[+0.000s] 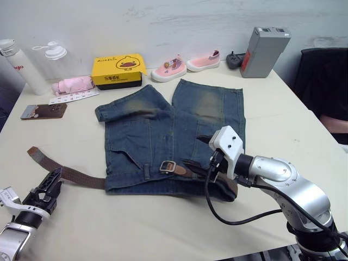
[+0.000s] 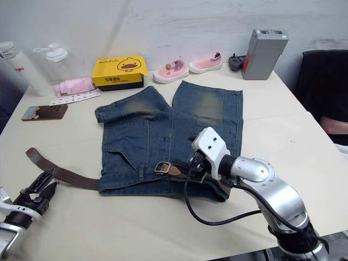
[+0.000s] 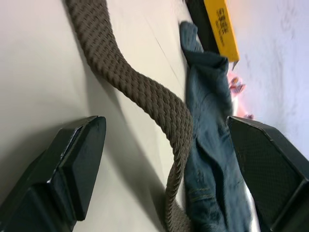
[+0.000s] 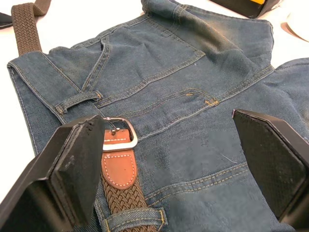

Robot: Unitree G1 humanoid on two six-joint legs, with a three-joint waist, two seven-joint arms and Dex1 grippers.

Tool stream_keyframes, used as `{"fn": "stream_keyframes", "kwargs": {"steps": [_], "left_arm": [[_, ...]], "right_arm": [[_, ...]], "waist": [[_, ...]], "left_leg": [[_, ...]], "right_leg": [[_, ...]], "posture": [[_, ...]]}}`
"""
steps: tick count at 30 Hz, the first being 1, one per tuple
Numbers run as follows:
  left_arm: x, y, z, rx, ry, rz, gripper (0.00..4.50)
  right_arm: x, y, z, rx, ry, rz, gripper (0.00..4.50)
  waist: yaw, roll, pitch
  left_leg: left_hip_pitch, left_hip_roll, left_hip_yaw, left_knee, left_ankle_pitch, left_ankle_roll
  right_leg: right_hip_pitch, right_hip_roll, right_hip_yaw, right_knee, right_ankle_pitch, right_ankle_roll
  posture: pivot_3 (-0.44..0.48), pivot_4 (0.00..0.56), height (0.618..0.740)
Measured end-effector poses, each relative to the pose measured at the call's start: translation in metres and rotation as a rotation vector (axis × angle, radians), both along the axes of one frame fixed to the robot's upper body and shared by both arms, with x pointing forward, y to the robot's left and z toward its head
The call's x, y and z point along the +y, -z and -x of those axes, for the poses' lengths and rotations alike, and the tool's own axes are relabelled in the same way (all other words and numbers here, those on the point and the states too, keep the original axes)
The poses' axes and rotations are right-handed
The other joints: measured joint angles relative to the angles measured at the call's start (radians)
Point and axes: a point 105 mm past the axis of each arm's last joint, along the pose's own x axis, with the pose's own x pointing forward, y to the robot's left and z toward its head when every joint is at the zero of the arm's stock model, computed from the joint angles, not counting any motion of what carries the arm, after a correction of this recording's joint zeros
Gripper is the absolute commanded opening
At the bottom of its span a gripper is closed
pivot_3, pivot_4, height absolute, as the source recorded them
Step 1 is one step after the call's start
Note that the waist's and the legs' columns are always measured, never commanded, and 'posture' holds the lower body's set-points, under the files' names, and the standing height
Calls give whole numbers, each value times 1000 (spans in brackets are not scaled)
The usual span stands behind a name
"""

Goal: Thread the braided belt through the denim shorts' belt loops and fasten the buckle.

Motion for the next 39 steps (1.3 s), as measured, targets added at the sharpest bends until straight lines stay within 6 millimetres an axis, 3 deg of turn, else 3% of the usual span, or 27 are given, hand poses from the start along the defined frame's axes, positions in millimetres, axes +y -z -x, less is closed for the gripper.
{"fn": "stream_keyframes", "kwargs": {"steps": [12,16,21,31,35,36,39], "left_arm": [[-7,-2,-31,118,-41,158,4416],[-11,-3,-43,163,-56,168,2516],[-30,-2,-62,198,-22,188,151],[-32,-9,-67,157,-35,123,69],[-32,-39,-74,44,-20,-176,69],[-36,-61,-77,-31,-1,-329,69],[-63,-101,-84,-149,116,-724,69]], "right_arm": [[0,-2,-3,-7,1,0,4500],[0,-3,-3,-7,2,0,4500],[0,-3,-3,-10,1,0,4500],[-1,-5,-4,-19,16,-1,4500],[-1,-5,-5,-20,16,-2,4500],[0,-5,-4,-20,16,-2,4500],[1,-8,-4,-33,0,-1,4500]], "waist": [[24,4,0],[33,5,1],[40,-4,0],[40,-6,3],[29,-12,5],[24,-11,6],[21,-8,7]], "left_leg": [[0,-3,-1,1,0,0],[0,-4,-2,2,1,-1],[-1,-5,-2,2,1,0],[-1,-5,-1,2,1,-1],[-2,-6,0,1,1,-3],[-2,-5,0,0,1,-3],[-2,-3,1,0,1,-3]], "right_leg": [[1,-1,1,2,1,2],[1,-1,0,3,1,2],[2,-1,0,2,2,4],[2,0,0,-1,2,4],[2,4,0,-1,3,3],[2,6,1,-1,3,2],[1,8,1,-1,3,1]], "posture": [[0,150,706],[0,150,706],[0,150,706],[0,150,706],[0,150,706],[0,150,706],[0,150,706]]}}
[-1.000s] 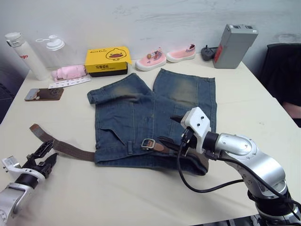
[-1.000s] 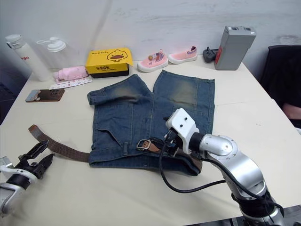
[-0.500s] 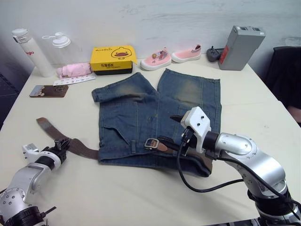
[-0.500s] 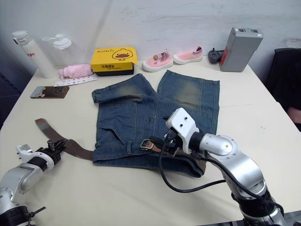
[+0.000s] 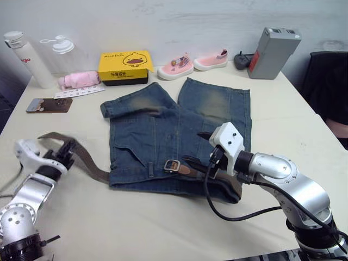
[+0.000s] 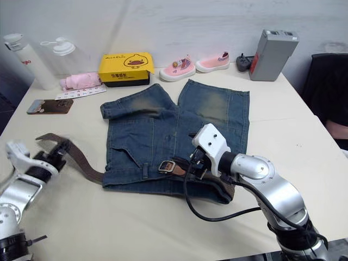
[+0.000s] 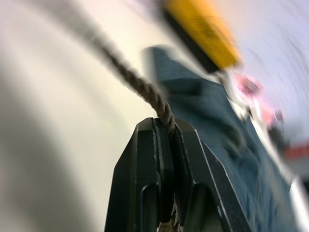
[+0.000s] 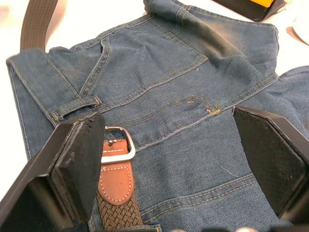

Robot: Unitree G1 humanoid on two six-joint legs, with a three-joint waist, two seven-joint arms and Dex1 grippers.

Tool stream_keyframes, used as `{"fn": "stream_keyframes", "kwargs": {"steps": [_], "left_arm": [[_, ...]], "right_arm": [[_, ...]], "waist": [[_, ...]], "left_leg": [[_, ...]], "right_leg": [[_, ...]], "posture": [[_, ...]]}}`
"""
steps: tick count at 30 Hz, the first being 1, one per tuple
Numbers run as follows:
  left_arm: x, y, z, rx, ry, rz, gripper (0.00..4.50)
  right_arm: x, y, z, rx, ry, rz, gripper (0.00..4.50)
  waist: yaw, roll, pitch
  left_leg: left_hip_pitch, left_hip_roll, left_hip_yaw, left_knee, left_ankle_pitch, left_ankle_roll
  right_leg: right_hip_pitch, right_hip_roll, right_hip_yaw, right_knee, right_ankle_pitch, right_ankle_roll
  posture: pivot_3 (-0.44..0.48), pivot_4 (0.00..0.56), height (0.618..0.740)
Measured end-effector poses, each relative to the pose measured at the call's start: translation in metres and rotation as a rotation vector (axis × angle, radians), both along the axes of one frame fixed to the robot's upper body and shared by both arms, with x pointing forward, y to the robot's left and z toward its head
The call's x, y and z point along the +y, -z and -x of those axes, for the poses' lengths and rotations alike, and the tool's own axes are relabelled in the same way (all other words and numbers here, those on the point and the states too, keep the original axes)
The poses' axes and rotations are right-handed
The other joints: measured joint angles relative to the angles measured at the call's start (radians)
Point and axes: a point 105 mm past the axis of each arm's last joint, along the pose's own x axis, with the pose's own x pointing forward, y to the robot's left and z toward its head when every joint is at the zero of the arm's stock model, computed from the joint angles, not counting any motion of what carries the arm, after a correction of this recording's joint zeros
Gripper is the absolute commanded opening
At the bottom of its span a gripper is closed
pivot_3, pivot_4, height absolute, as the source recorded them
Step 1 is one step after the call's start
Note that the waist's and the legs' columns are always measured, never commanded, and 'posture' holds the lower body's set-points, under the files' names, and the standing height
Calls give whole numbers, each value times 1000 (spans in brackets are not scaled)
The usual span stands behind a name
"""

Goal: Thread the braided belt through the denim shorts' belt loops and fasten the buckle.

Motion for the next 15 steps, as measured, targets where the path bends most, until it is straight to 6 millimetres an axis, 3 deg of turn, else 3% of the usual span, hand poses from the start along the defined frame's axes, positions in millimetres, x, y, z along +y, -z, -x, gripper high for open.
{"fn": "stream_keyframes", "kwargs": {"steps": [2,4,6,8,10,15], "left_arm": [[-29,-19,-2,-72,118,-313,69],[-60,-21,3,-129,259,-589,69],[-91,2,17,-137,472,-885,69],[-109,31,33,-124,653,-1051,69],[-115,50,41,-116,748,-1155,69],[-104,68,39,-101,803,-1338,69]], "right_arm": [[1,-5,1,-23,-21,4,4500],[2,-7,1,-69,-41,45,4500],[5,-5,-1,-162,-65,155,4500],[9,1,-4,-246,-78,244,4500],[15,13,-6,-296,-100,308,4500],[28,22,-4,-394,-150,365,4500]], "waist": [[-1,5,1],[-4,8,2],[-15,11,3],[-21,12,3],[-23,9,5],[-21,9,6]], "left_leg": [[0,0,1,-1,0,0],[1,0,2,-2,0,0],[1,1,9,-5,0,-1],[2,2,14,-8,1,-1],[2,5,15,-12,3,-4],[2,8,14,-11,5,-5]], "right_leg": [[0,0,1,-1,0,0],[-1,0,2,-2,0,0],[-2,1,2,-7,0,-1],[-3,3,3,-8,-1,-2],[-4,5,2,-7,-1,-3],[-5,6,1,-6,0,-6]], "posture": [[0,150,706],[0,150,706],[0,150,706],[0,150,706],[0,150,706],[0,150,706]]}}
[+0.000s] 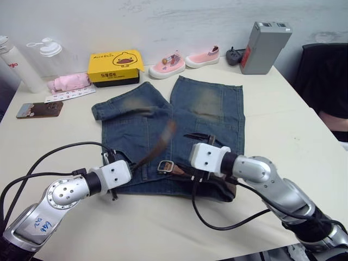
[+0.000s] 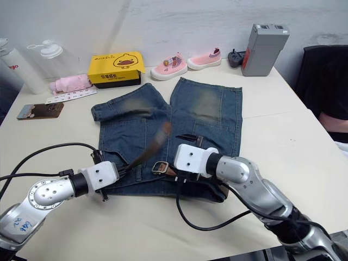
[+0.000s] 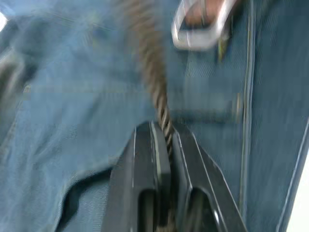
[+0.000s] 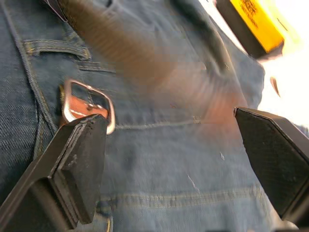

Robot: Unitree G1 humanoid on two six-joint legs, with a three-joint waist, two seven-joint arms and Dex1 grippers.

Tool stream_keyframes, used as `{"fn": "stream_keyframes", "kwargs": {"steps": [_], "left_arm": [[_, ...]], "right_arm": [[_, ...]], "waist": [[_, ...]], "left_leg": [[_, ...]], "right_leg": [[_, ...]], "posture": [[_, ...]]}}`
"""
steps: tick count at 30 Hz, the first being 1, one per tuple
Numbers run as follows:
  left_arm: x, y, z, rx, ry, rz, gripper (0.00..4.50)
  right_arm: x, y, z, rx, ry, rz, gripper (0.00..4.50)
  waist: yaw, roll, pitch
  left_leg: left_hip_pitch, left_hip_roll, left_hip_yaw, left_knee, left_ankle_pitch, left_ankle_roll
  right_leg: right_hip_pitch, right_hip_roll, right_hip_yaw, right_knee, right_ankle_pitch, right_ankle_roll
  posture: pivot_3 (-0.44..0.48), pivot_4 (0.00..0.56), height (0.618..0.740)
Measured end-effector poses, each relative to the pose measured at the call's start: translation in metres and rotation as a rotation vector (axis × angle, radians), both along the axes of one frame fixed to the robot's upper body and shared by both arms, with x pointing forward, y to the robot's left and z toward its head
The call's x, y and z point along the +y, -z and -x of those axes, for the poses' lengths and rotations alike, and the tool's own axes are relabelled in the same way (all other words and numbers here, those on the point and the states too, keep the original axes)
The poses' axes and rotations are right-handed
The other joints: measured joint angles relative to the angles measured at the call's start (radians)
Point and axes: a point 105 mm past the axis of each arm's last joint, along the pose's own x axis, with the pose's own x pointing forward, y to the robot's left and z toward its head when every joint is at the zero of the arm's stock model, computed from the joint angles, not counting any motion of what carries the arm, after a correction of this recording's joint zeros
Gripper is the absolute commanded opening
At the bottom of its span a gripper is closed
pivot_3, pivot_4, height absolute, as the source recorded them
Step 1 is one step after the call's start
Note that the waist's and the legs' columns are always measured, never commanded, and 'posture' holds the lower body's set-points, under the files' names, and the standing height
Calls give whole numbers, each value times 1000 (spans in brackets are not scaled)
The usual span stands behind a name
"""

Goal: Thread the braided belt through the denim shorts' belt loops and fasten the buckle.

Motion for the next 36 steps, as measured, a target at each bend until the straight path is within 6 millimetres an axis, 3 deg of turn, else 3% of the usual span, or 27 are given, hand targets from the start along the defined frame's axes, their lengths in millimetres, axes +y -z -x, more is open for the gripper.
{"fn": "stream_keyframes", "kwargs": {"steps": [7,14,18,22,26,34,36], "left_arm": [[-6,2,-6,-31,-6,67,69],[-6,-3,-14,-50,-44,128,69],[-6,-3,-15,-40,-46,132,69],[-8,-6,-18,-51,-47,158,69],[-14,-15,-21,-87,-24,199,69],[-12,-22,-21,-102,-12,205,69],[-12,-22,-21,-100,-10,206,0]], "right_arm": [[8,3,-3,-103,-42,67,4500],[4,14,1,6,2,3,4500],[-10,-6,6,59,47,-98,4500],[-10,-18,29,141,-32,-185,4500],[-3,-2,39,210,-72,-144,4500],[-3,20,17,239,65,-143,4500],[-5,22,17,241,77,-143,3962]], "waist": [[2,-3,1],[2,-3,1],[2,-2,1],[2,-2,1],[1,-2,1],[2,-1,1],[2,-1,0]], "left_leg": [[-1,5,-1,1,0,2],[0,6,0,3,1,3],[0,6,-4,6,-1,5],[0,6,-10,6,-2,6],[0,6,-9,7,-2,6],[-2,6,-10,10,-2,6],[-2,6,-10,11,-2,6]], "right_leg": [[1,-1,-1,3,2,-1],[1,0,-2,6,2,-1],[2,-1,-1,6,3,-2],[2,-1,-1,6,3,-2],[2,-1,-1,7,3,-2],[2,-1,-2,7,3,-2],[3,-1,-2,7,3,-2]], "posture": [[0,150,706],[0,150,706],[0,150,706],[0,150,706],[0,150,706],[0,150,706],[0,150,706]]}}
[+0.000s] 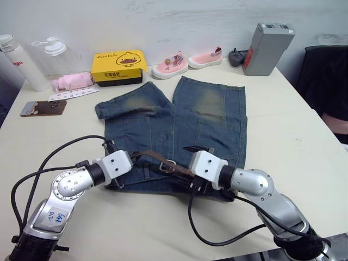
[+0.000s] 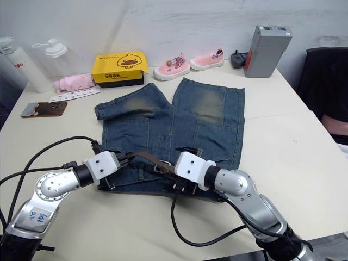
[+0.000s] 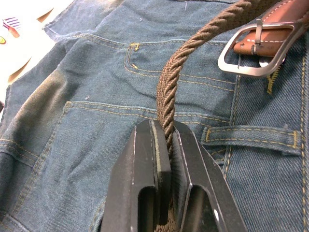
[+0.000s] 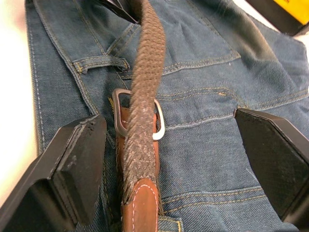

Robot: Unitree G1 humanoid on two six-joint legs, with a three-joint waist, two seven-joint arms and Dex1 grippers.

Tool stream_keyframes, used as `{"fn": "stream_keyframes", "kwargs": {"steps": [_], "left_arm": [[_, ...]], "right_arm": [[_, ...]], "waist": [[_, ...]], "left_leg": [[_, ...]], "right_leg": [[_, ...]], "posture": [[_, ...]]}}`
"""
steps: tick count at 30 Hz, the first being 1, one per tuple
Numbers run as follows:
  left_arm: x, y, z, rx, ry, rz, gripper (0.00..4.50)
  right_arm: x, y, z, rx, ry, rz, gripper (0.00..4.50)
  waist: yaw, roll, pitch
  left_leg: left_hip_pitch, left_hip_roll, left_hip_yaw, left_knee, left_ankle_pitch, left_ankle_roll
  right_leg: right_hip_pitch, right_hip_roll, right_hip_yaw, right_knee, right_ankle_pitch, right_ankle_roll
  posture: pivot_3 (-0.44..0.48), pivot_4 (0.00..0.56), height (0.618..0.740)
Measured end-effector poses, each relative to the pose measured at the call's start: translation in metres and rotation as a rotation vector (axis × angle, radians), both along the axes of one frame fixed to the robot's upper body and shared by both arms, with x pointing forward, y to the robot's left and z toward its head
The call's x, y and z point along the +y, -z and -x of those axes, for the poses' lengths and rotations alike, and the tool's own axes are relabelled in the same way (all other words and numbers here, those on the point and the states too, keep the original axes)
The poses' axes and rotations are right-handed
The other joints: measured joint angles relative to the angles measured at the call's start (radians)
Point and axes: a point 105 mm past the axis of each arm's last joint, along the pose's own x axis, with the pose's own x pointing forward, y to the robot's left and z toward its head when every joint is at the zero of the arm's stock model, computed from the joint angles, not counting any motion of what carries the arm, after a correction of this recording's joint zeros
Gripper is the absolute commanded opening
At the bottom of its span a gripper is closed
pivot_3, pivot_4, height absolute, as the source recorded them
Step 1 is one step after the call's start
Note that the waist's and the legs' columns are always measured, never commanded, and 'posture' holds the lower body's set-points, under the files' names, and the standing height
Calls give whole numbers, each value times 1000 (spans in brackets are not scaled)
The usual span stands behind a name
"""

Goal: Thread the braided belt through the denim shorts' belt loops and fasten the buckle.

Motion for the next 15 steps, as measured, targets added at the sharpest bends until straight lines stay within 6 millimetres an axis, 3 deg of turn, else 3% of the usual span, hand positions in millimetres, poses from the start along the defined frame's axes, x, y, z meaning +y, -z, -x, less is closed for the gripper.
{"fn": "stream_keyframes", "kwargs": {"steps": [9,15], "left_arm": [[-1,0,1,1,7,11,0],[-4,-1,1,-8,16,28,0]], "right_arm": [[-8,11,-1,24,49,34,49],[-12,16,-6,8,87,67,49]], "waist": [[-1,0,0],[0,1,0]], "left_leg": [[0,0,0,1,0,0],[0,0,0,1,0,0]], "right_leg": [[0,0,0,1,0,0],[0,0,0,1,0,0]], "posture": [[0,150,706],[0,150,706]]}}
